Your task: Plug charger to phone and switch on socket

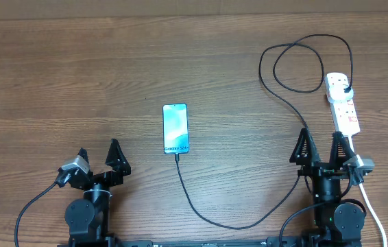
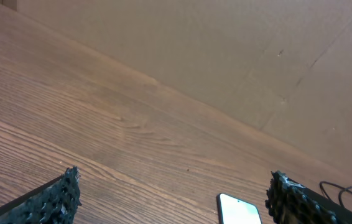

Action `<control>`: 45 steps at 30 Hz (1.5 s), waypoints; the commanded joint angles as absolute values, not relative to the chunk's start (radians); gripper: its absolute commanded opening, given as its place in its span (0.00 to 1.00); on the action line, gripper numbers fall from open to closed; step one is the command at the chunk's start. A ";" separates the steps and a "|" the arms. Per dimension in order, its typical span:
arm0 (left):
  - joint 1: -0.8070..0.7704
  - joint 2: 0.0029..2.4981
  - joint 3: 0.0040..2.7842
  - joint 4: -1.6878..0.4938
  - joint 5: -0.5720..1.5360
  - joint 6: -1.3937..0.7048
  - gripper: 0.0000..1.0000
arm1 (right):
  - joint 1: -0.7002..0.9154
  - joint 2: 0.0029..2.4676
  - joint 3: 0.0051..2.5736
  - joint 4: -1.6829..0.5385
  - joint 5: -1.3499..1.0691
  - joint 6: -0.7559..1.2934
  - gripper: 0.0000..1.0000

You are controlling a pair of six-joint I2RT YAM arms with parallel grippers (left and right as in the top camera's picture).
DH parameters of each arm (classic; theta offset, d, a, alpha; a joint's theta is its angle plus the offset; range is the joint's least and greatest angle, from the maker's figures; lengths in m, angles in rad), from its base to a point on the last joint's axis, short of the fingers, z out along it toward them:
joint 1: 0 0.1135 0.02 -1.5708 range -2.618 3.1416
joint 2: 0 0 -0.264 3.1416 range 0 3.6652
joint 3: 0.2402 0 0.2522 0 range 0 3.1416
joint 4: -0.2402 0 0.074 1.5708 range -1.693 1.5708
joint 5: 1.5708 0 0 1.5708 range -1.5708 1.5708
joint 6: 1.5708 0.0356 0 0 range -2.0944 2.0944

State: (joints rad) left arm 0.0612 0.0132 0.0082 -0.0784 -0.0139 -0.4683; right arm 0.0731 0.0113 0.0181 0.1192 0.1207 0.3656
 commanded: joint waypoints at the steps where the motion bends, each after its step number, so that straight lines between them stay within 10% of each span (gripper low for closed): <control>1: 0.065 0.007 0.005 -0.078 -0.002 -0.453 1.00 | 0.077 0.007 0.008 0.099 0.199 0.366 1.00; 33: 0.065 0.007 0.005 -0.078 -0.002 -0.452 1.00 | 0.073 0.003 0.008 -0.058 0.287 0.358 1.00; 45: 0.065 0.007 0.005 -0.078 -0.002 -0.453 1.00 | -0.057 0.003 0.007 -0.078 0.083 0.070 1.00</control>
State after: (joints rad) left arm 0.0612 0.0132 0.0082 -0.0784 -0.0139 -0.4683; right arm -0.0242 0.0113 0.0181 -0.0792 0.1417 0.1440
